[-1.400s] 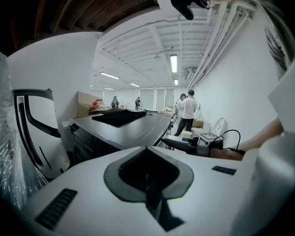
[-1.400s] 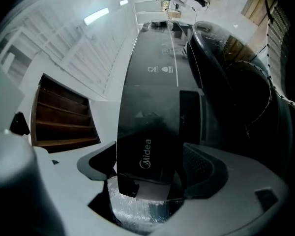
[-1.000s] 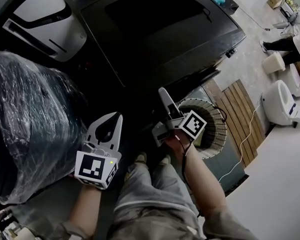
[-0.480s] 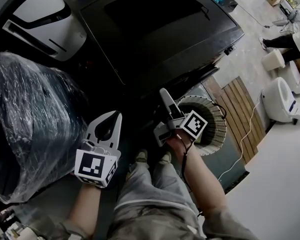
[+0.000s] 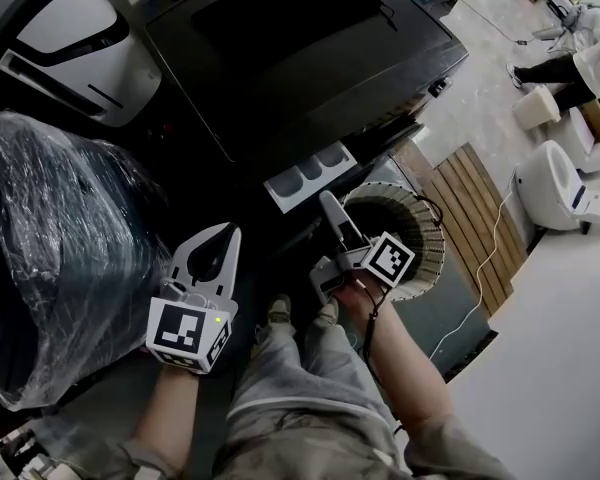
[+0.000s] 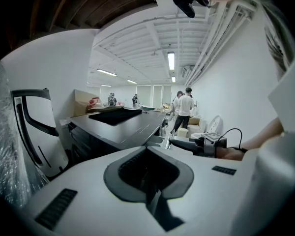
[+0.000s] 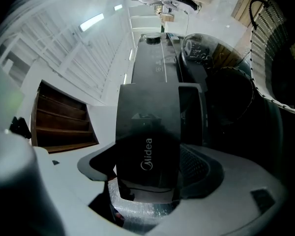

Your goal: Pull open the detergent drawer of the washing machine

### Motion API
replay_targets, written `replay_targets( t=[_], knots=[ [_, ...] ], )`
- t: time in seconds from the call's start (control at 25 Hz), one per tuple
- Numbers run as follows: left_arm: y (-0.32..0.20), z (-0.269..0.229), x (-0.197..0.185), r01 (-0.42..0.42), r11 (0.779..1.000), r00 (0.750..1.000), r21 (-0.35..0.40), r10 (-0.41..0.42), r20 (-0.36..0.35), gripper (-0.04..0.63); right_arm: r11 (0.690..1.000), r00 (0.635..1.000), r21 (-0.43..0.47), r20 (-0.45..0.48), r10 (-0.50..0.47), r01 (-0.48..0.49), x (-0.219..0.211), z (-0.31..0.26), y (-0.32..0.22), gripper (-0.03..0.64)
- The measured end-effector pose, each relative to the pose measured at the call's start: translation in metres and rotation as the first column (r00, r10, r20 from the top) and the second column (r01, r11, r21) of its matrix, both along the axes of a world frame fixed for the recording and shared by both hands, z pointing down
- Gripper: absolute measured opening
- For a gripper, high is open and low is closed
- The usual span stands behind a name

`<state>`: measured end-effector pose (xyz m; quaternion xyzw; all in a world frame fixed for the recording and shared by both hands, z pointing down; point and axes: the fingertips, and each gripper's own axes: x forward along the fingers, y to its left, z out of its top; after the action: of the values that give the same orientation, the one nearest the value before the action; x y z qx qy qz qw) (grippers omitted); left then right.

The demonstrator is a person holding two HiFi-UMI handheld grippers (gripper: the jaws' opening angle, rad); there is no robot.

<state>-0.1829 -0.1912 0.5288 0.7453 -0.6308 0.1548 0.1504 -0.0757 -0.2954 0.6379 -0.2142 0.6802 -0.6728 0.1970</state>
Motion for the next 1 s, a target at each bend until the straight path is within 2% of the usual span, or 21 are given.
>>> replay_targets(
  t=[0.68,1.0],
  knots=[
    [0.009,-0.015,0.042,-0.07,0.997,0.997,0.026,0.07,-0.038,0.015,1.0,1.0,-0.014,0.007,0.02,-0.02,0.053,0.001,0.038,0.396],
    [0.014,-0.019,0.055,-0.093,0.996,0.995,0.017,0.094,-0.03,0.015,1.0,1.0,-0.021,-0.002,0.01,-0.01,0.065,0.002,0.046,0.396]
  ],
)
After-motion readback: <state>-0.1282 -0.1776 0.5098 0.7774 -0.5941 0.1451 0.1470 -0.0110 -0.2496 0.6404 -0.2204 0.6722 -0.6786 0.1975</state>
